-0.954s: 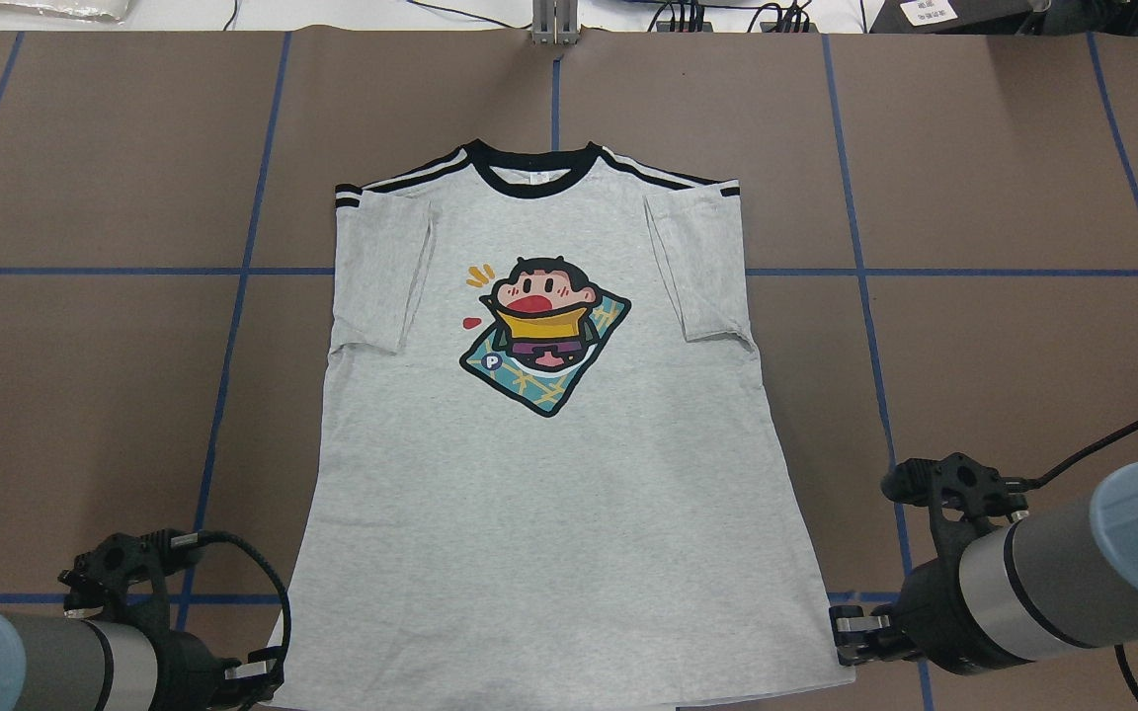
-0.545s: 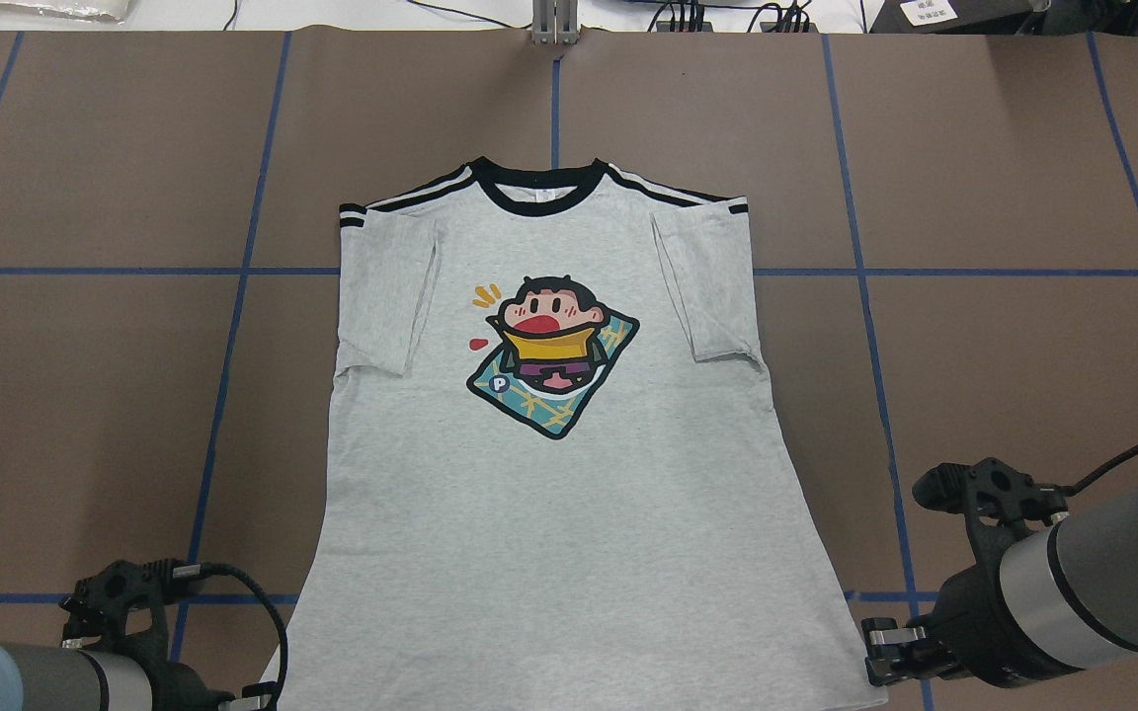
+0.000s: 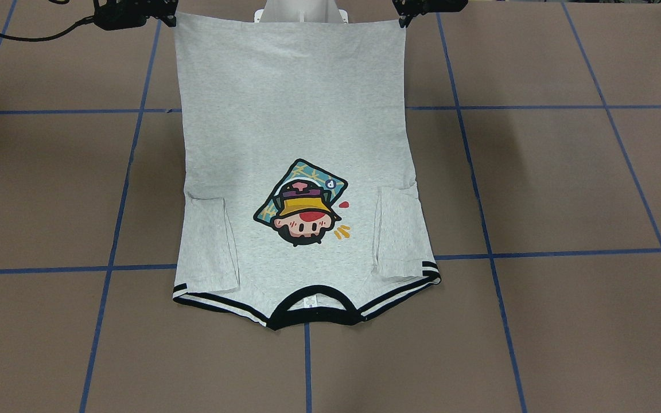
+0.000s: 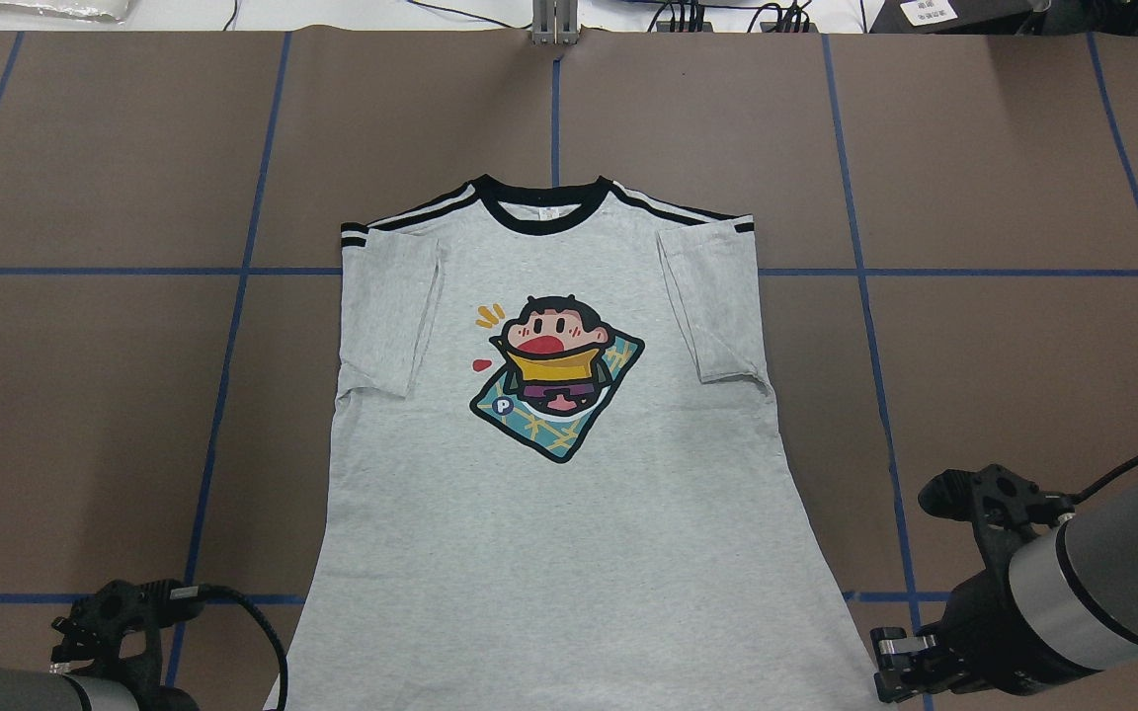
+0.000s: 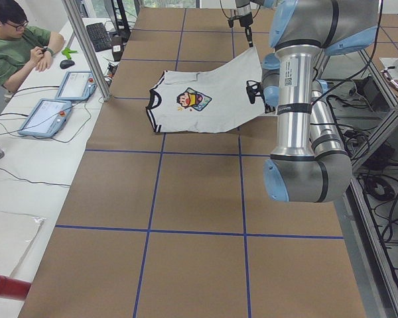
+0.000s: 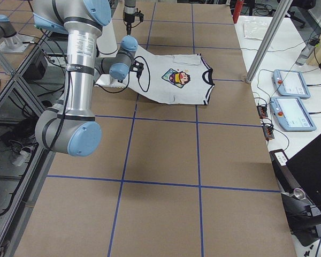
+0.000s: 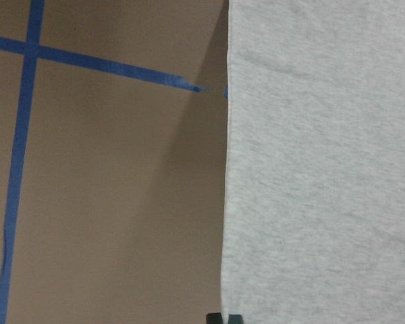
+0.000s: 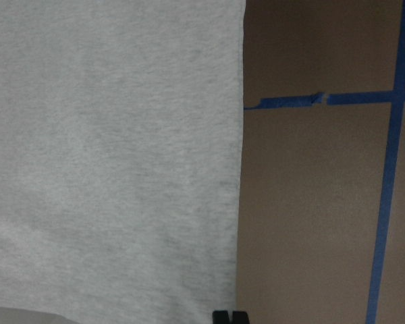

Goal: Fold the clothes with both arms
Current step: 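Grasp the hem corners with both grippers and pull them toward the robot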

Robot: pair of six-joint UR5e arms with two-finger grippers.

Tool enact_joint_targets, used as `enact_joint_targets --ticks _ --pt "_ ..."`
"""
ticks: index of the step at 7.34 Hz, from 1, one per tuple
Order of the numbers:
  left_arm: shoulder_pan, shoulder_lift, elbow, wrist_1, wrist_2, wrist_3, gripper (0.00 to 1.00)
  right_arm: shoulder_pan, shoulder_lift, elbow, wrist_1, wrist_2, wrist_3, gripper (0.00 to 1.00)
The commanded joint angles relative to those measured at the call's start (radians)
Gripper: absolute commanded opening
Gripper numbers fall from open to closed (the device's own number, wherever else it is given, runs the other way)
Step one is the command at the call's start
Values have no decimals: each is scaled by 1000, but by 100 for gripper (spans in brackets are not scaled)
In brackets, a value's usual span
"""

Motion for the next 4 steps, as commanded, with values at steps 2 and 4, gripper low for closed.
enact_joint_targets --ticks 2,4 --pt "-152 -19 3 -1 -39 65 0 123 48 -33 0 2 -41 0" --pt "-310 -31 10 0 -65 175 0 219 120 -101 0 2 -45 0"
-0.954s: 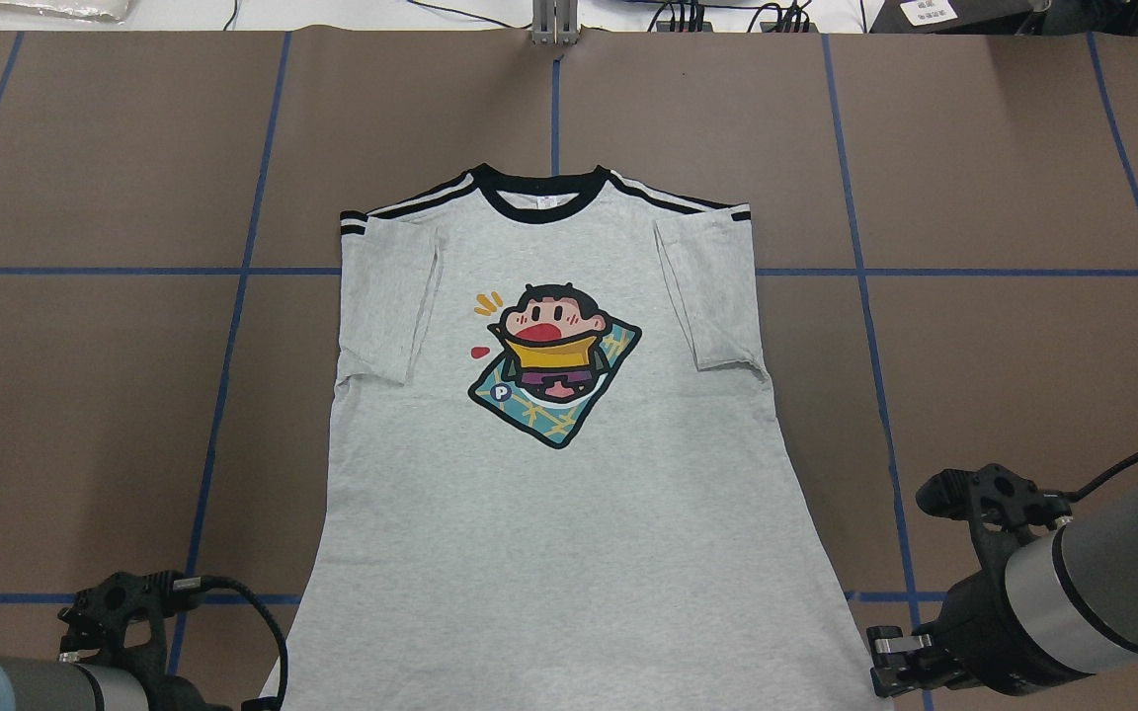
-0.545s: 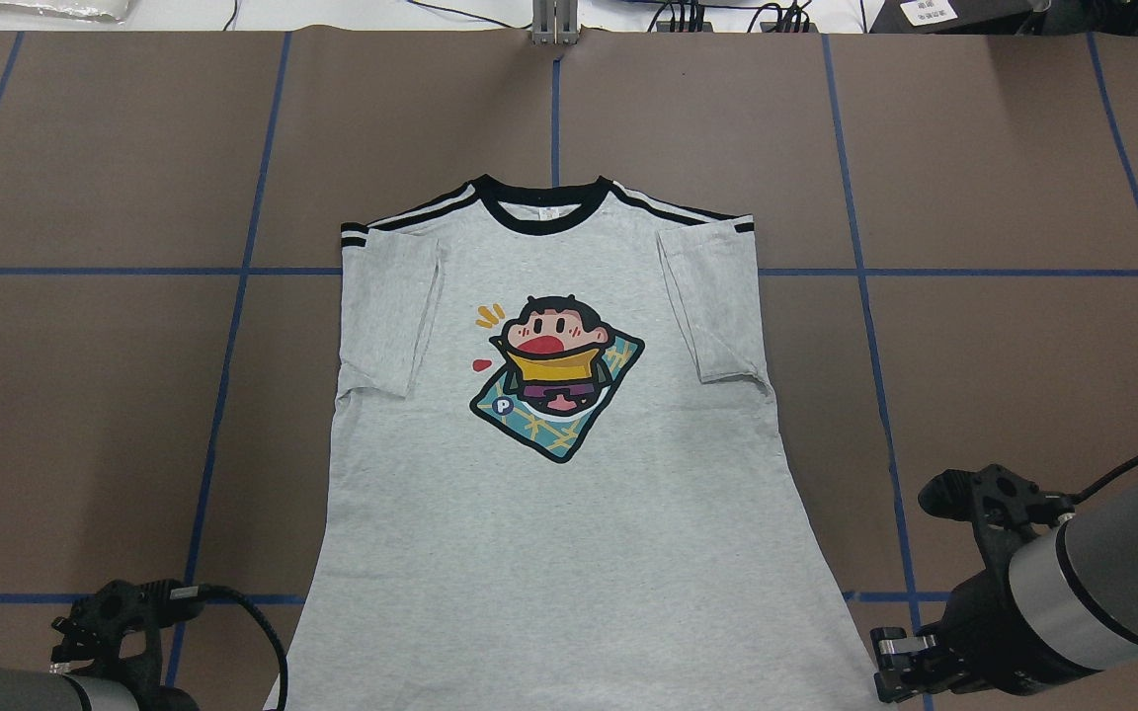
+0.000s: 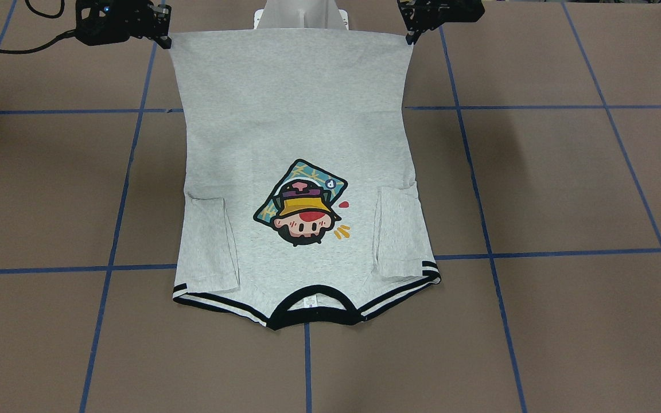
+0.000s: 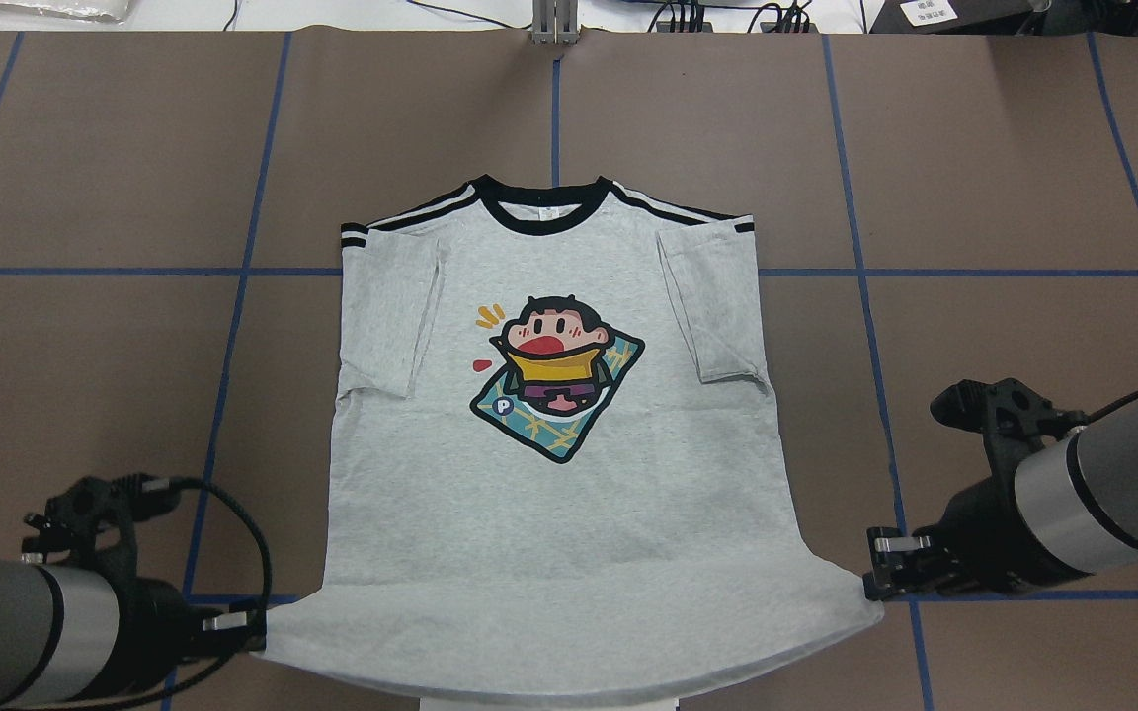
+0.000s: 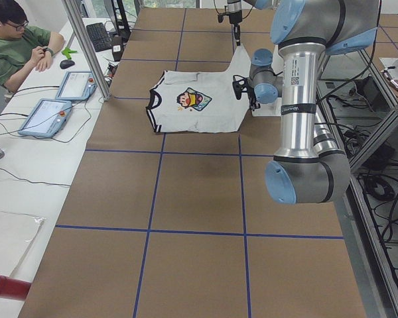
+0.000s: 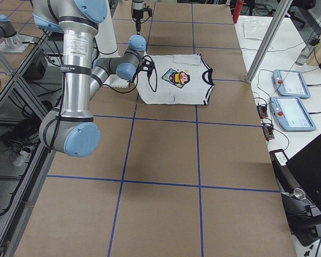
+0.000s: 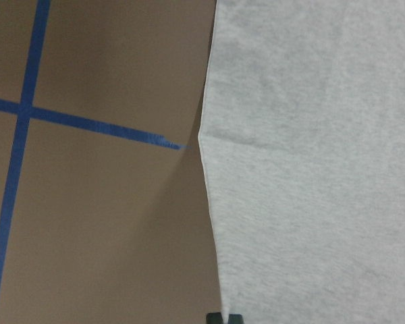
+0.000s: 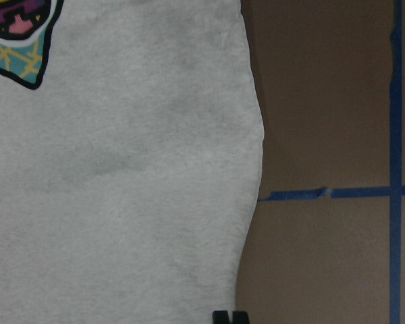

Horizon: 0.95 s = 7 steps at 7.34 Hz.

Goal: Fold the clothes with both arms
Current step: 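Lift the hem with both grippers and carry it over toward the collar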

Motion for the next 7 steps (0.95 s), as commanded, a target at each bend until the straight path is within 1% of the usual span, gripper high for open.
enact_joint_targets --ticks 1,2,3,4,5,7 --pt "-189 -22 14 2 -108 124 0 120 105 -92 -2 3 -14 0" --pt "-256 -41 46 2 -131 166 0 175 153 -141 -2 6 -25 0" --pt "-288 -68 99 1 -133 169 0 230 191 -187 0 12 -26 0" --pt "-323 -131 166 1 -133 169 0 285 254 -240 -2 15 -28 0" --pt "-347 -180 229 1 -132 169 0 312 312 -308 -2 20 -28 0" --pt "-388 -226 279 -5 -130 169 0 338 394 -424 -2 9 -96 0"
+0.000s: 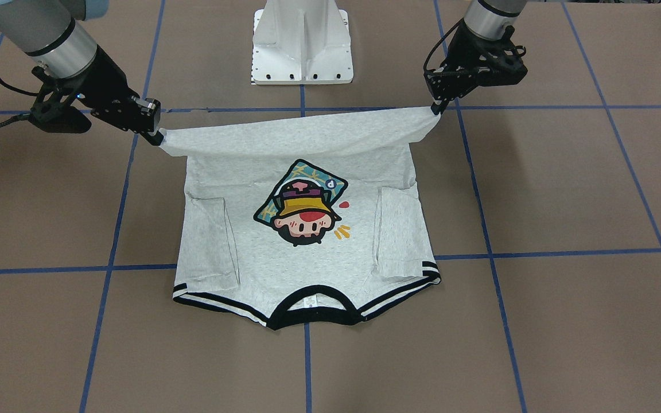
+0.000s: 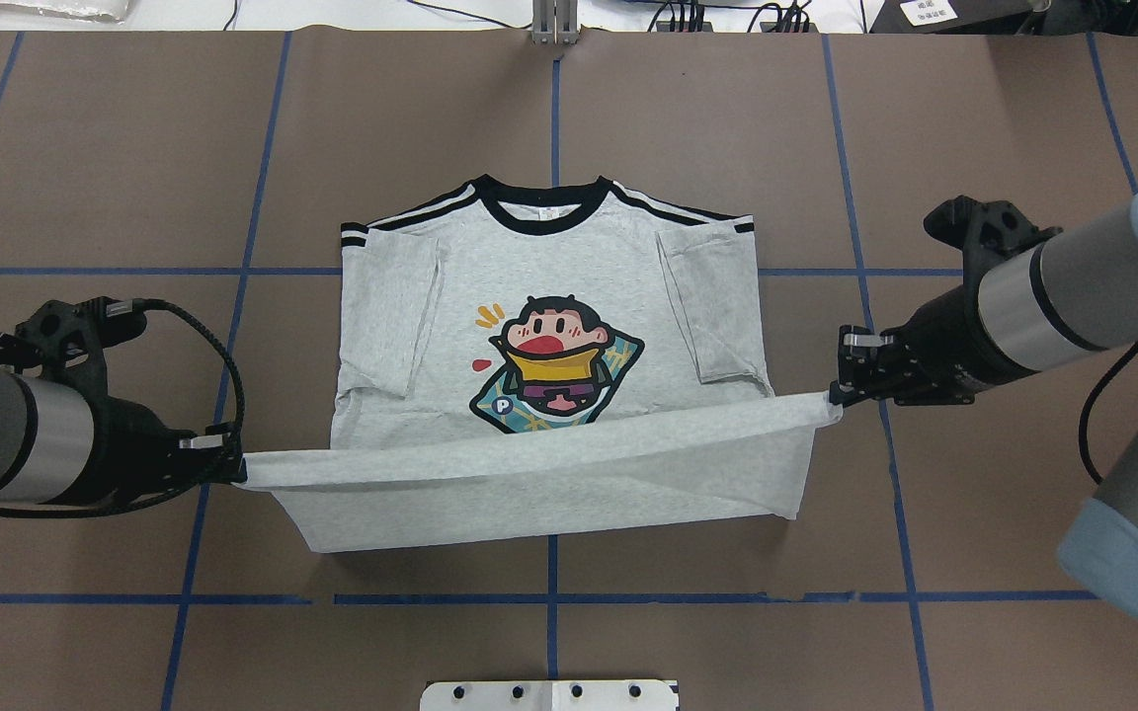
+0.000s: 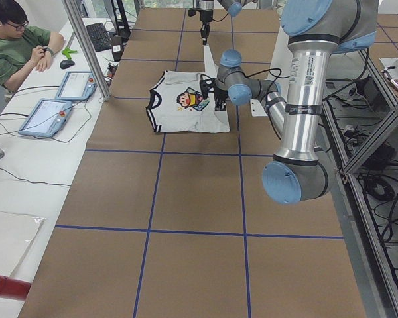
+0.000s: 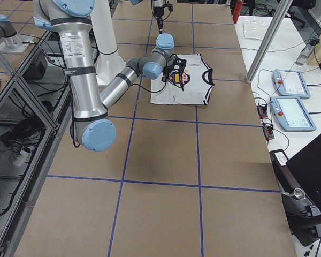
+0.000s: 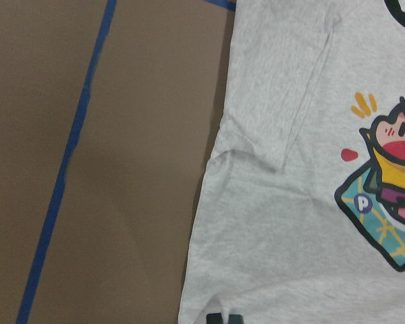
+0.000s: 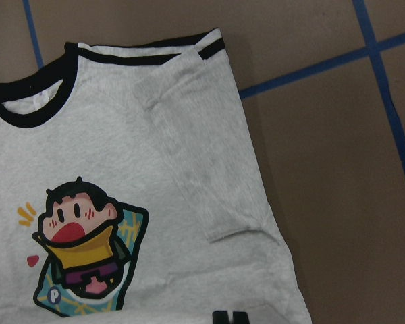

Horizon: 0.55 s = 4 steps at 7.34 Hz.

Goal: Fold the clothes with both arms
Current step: 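Lift the hem with both grippers and carry it over toward the collar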

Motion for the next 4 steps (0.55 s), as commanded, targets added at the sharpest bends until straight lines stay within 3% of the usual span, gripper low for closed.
enact_joint_targets --ticks 1,4 --pt "-46 -61 60 -4 0 0 0 29 85 -118 0 -6 -57 0" --pt "-125 -98 99 -4 -2 23 0 75 122 -149 -5 -3 -59 0"
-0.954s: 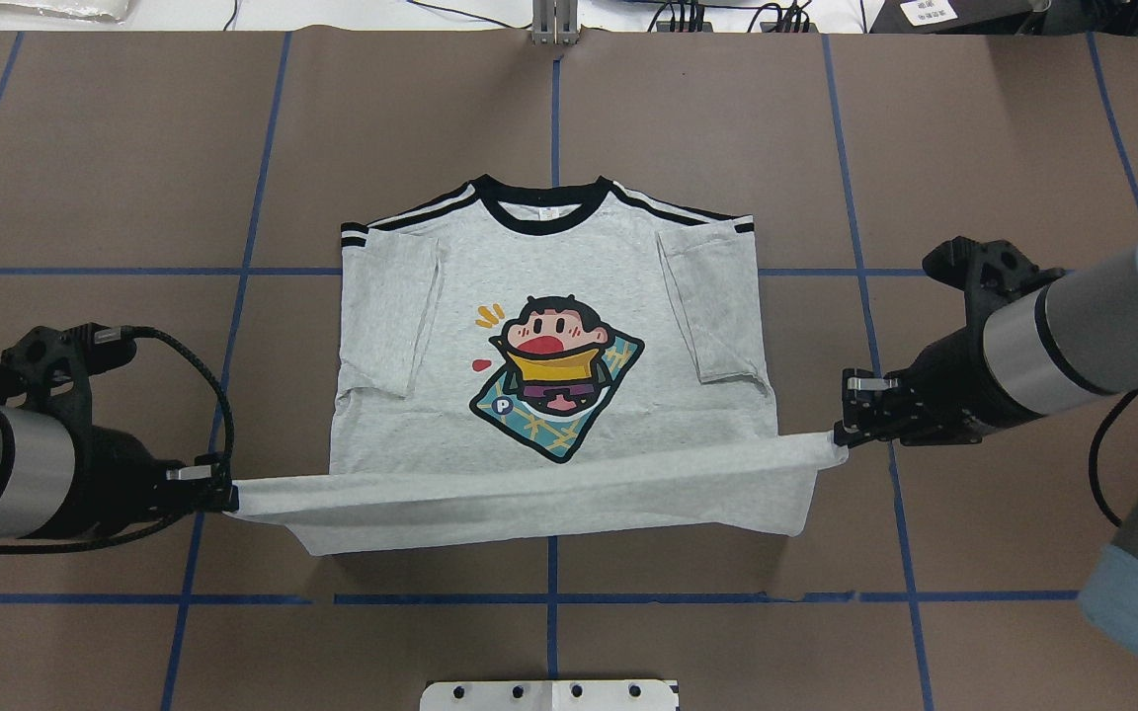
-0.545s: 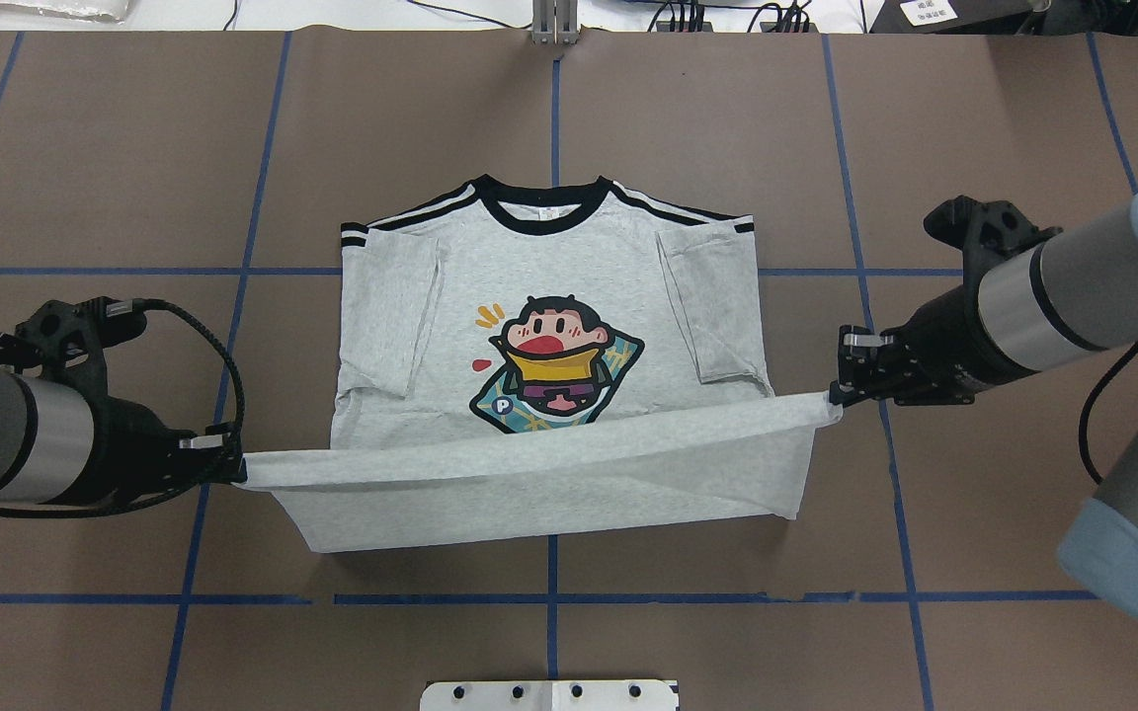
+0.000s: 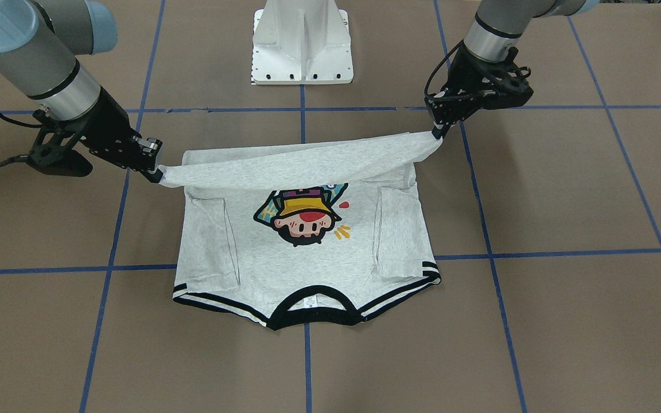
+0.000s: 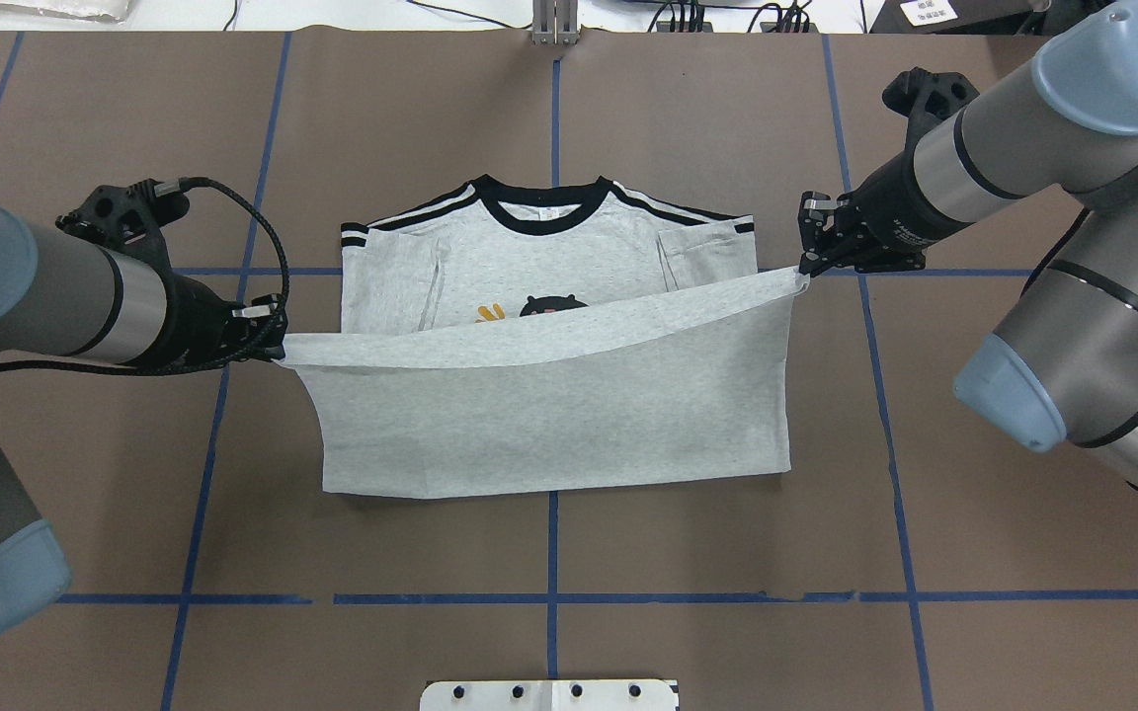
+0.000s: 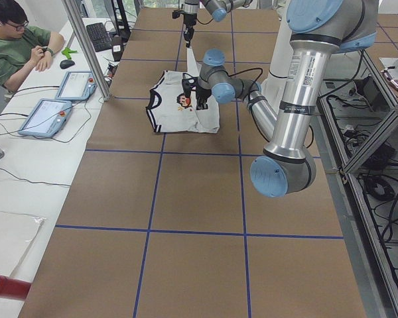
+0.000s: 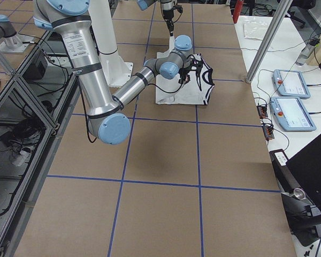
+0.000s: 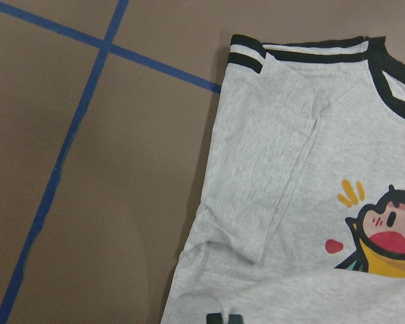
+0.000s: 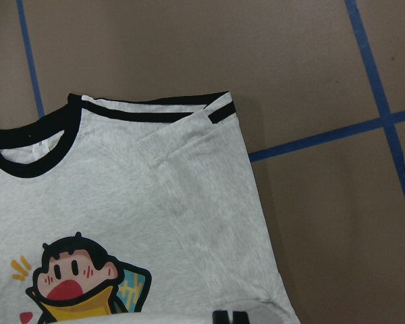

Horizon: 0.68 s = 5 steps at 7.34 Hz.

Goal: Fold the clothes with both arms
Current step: 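Lift the hem with both grippers and carry it over toward the collar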

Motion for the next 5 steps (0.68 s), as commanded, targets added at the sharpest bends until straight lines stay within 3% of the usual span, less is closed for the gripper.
enact_joint_targets --ticks 1,5 --pt "-47 -15 29 -2 1 10 0 24 56 -55 -1 -1 -1 0" --pt "-98 -151 208 -15 2 13 0 61 165 -235 2 1 -73 0"
